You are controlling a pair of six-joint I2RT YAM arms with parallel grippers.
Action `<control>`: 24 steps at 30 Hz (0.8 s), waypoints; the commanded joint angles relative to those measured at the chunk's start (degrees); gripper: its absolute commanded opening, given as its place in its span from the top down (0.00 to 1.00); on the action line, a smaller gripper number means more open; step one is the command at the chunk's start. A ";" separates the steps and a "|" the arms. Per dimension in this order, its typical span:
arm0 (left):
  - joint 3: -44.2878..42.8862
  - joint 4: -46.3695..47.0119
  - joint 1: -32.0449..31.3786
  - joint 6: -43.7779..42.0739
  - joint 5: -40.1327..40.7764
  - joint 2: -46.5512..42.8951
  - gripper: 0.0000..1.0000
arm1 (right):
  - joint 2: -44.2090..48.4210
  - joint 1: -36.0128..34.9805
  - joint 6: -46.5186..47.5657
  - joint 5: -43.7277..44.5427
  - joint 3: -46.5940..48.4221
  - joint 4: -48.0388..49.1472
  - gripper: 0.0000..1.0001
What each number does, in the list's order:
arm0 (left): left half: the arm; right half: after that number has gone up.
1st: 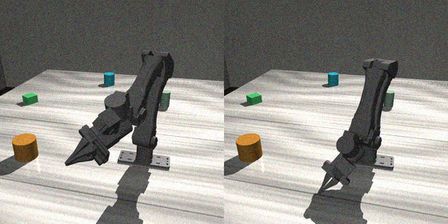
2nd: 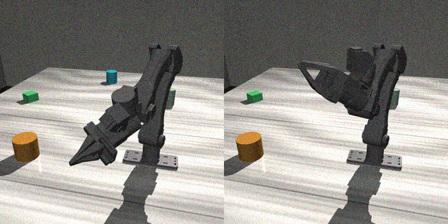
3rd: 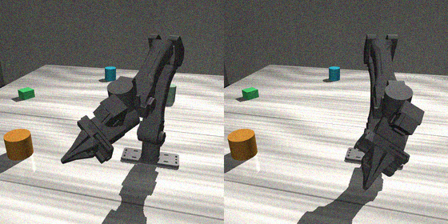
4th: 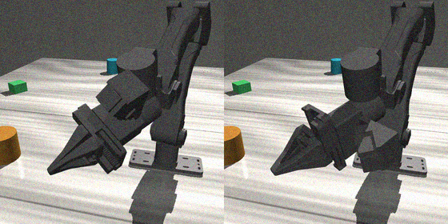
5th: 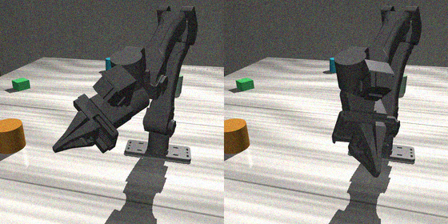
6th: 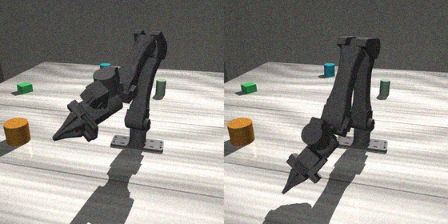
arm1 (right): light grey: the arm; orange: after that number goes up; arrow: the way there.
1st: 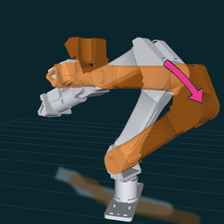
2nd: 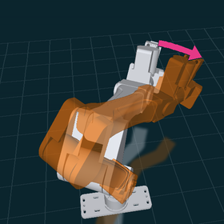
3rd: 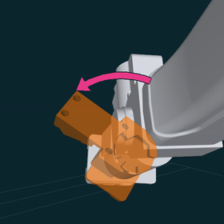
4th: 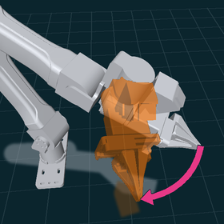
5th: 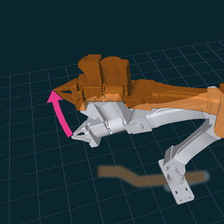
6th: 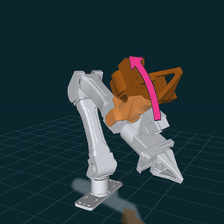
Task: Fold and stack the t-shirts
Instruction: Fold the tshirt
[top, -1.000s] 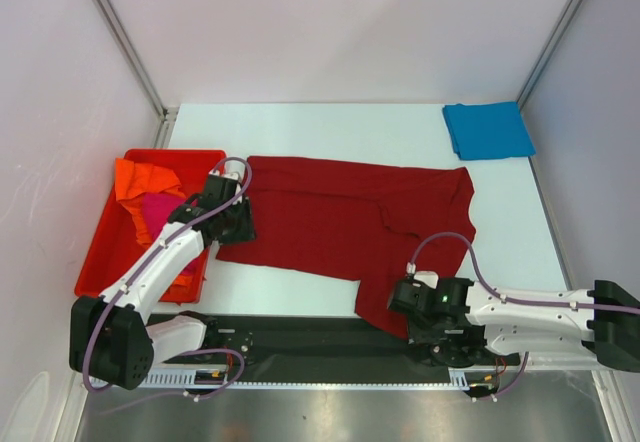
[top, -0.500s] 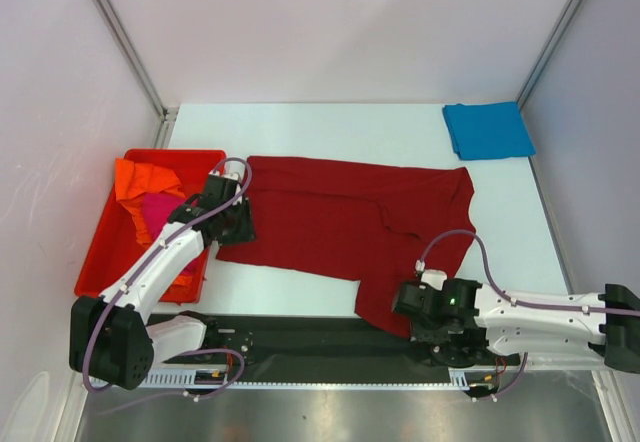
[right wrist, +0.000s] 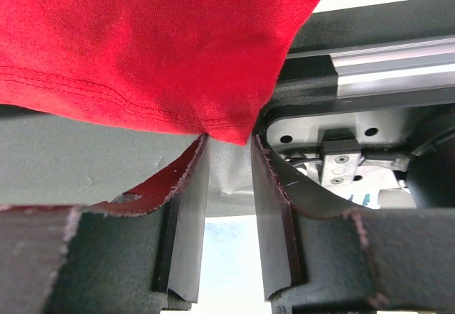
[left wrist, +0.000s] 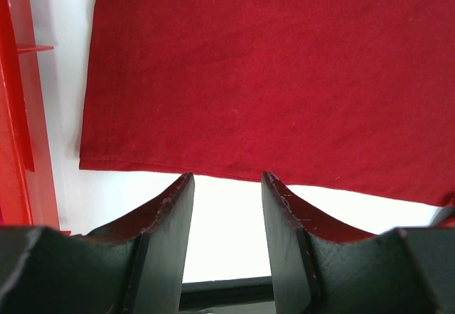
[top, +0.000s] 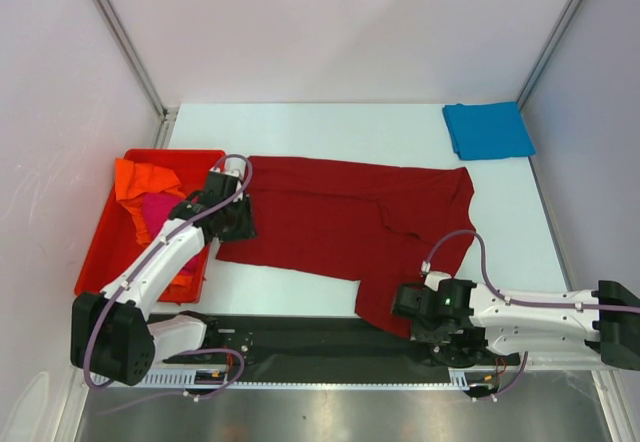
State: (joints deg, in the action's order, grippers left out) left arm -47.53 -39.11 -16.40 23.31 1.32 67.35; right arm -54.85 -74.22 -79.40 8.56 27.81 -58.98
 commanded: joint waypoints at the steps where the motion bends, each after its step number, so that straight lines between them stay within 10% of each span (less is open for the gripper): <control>1: -2.74 0.53 -0.38 -1.34 0.52 0.76 0.52 | 0.09 -0.49 -3.66 0.67 -1.08 0.18 0.65; 12: -1.96 -0.08 -0.12 4.00 3.77 1.91 0.52 | 2.47 -0.40 -2.96 2.96 -0.22 1.94 1.00; 24: 5.52 -1.49 9.55 15.27 6.05 -0.20 0.53 | 3.70 -1.11 -1.64 5.86 5.06 -1.58 1.00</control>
State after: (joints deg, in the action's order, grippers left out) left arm -41.80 -40.25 -7.20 34.65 5.15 69.60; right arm -52.34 -74.89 -81.03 10.50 29.80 -58.92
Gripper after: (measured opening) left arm 0.460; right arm 0.020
